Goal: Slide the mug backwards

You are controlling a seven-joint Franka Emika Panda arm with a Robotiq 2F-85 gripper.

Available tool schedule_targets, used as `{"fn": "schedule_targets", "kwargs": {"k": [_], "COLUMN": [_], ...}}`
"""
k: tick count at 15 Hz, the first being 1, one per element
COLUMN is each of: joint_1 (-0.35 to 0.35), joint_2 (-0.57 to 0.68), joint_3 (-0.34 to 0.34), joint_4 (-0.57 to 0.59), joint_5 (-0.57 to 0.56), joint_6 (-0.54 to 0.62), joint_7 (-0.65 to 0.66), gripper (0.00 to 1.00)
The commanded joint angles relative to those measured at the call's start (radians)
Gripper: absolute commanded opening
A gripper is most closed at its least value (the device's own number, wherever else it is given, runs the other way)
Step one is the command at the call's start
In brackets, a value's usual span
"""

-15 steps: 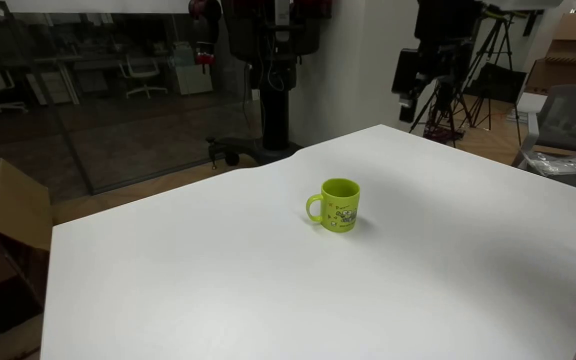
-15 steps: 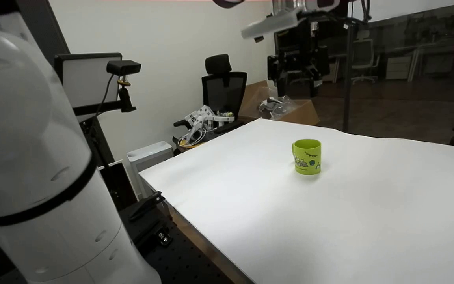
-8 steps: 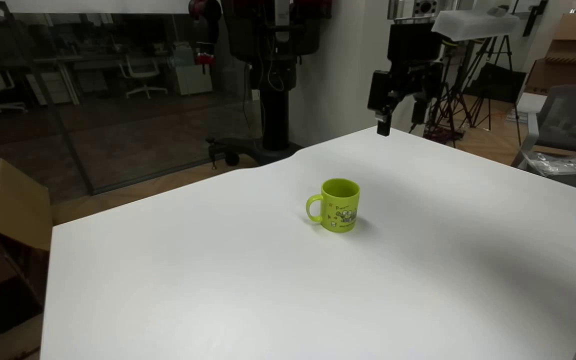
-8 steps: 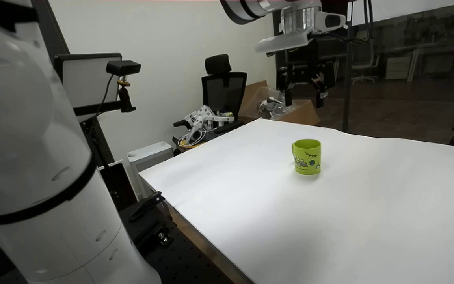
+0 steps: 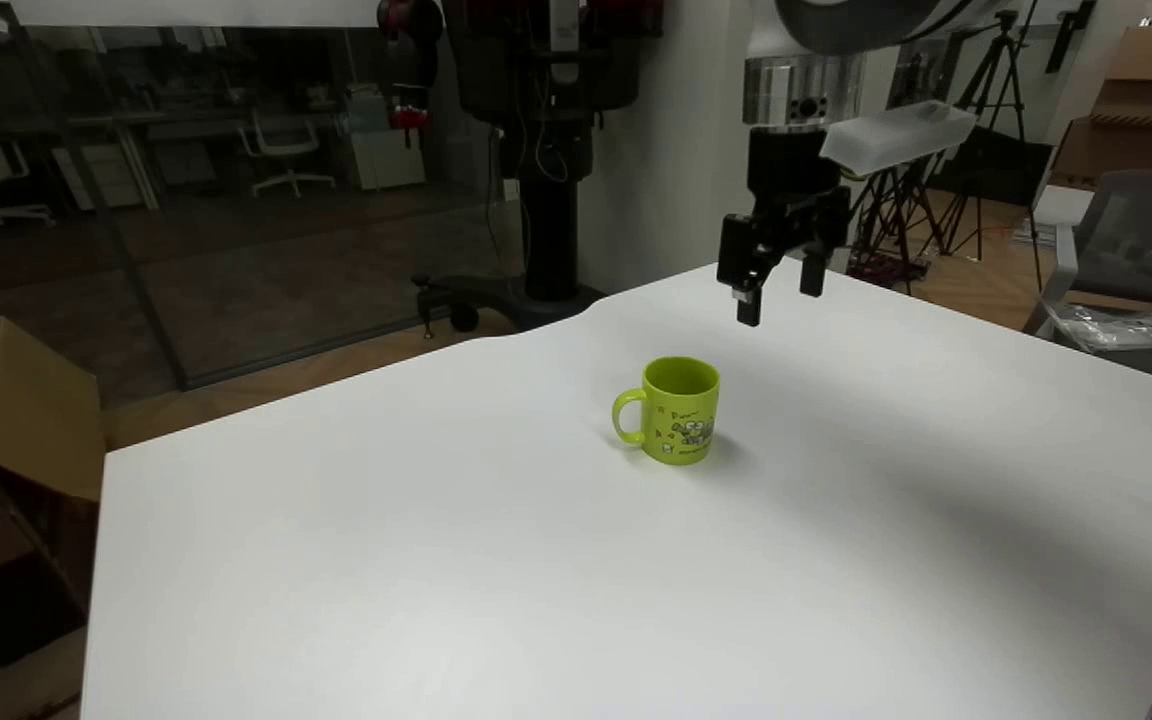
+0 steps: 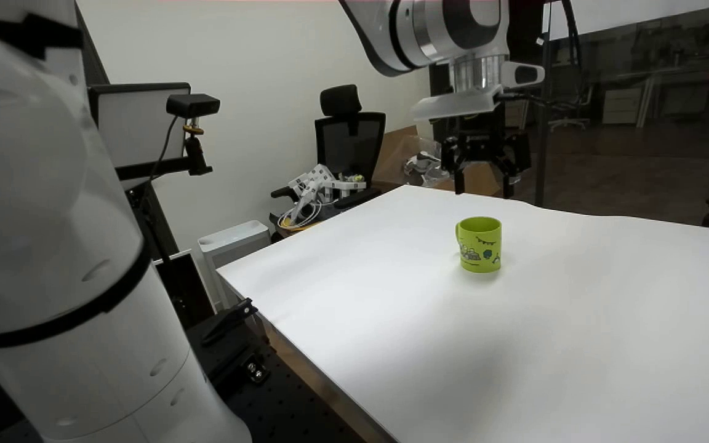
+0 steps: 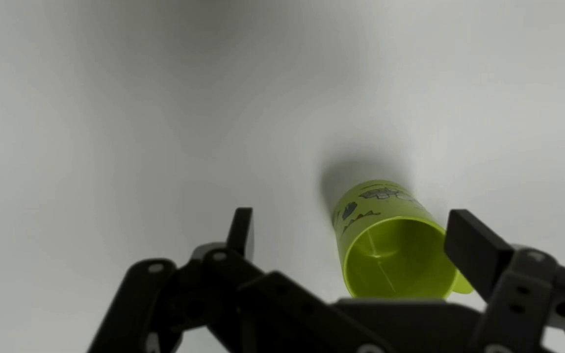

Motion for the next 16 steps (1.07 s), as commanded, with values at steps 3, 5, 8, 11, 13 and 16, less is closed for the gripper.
{"fn": "schedule_targets", "kwargs": {"k": [3, 5, 8, 11, 13, 16], "joint_1": [0.012, 0.014, 0.019, 0.019, 0.02, 0.024], "joint_2": [0.117, 0.175, 0.208, 0.269, 0.312, 0.382], "joint_3": [-0.02, -0.023, -0.023, -0.016, -0.014, -0.015], "joint_4": [0.083, 0.129, 0.165, 0.234, 0.282, 0.362], "joint_5": [0.002, 0.002, 0.009, 0.029, 0.039, 0.041], "joint_6": [0.018, 0.023, 0.029, 0.034, 0.028, 0.012], "joint_7": [-0.004, -0.004, 0.009, 0.009, 0.008, 0.007], "gripper": [1.0, 1.0, 1.0, 1.0, 1.0, 1.0]}}
